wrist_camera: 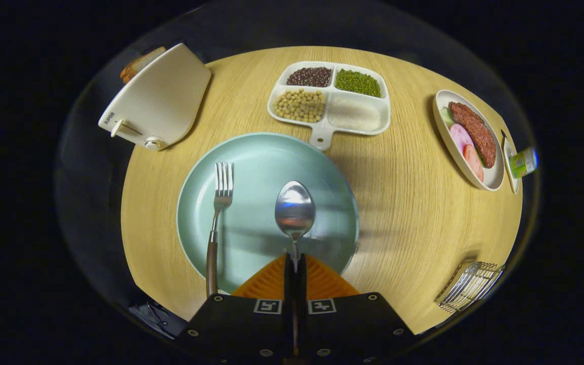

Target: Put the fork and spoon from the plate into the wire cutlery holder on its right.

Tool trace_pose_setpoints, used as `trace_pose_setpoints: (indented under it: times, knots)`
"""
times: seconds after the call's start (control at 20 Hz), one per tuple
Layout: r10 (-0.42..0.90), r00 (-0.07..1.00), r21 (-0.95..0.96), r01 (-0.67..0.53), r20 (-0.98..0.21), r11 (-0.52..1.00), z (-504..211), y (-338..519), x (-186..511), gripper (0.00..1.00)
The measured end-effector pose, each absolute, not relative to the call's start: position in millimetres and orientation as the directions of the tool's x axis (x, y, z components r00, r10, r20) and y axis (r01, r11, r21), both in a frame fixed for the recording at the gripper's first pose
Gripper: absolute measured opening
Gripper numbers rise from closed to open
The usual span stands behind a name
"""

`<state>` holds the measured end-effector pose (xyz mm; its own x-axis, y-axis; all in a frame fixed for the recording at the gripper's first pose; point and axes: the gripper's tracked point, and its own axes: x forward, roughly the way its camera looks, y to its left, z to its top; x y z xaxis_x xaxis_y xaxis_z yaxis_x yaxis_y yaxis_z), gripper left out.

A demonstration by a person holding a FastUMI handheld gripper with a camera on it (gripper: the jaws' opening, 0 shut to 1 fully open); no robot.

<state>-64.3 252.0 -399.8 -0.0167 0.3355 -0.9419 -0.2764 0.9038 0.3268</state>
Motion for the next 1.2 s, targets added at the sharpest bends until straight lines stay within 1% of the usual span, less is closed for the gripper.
trace_pose_setpoints:
  times: [0.15, 0.3, 0.55, 0.75, 1.0, 1.2]
  knots:
    - [0.364, 0.043, 0.340, -0.270, -0.930, 0.901, -382, 242, -54, 0.04]
    - [0.396, 0.097, 0.366, -0.233, -0.913, 0.901, -360, 226, -46, 0.04]
    - [0.405, 0.234, 0.376, -0.161, -0.884, 0.913, -318, 179, -28, 0.04]
    - [0.367, 0.302, 0.351, -0.110, -0.880, 0.930, -302, 124, -31, 0.04]
    - [0.279, 0.335, 0.293, -0.008, -0.900, 0.956, -304, 47, -50, 0.04]
    - [0.211, 0.324, 0.241, 0.054, -0.922, 0.969, -318, -4, -71, 0.04]
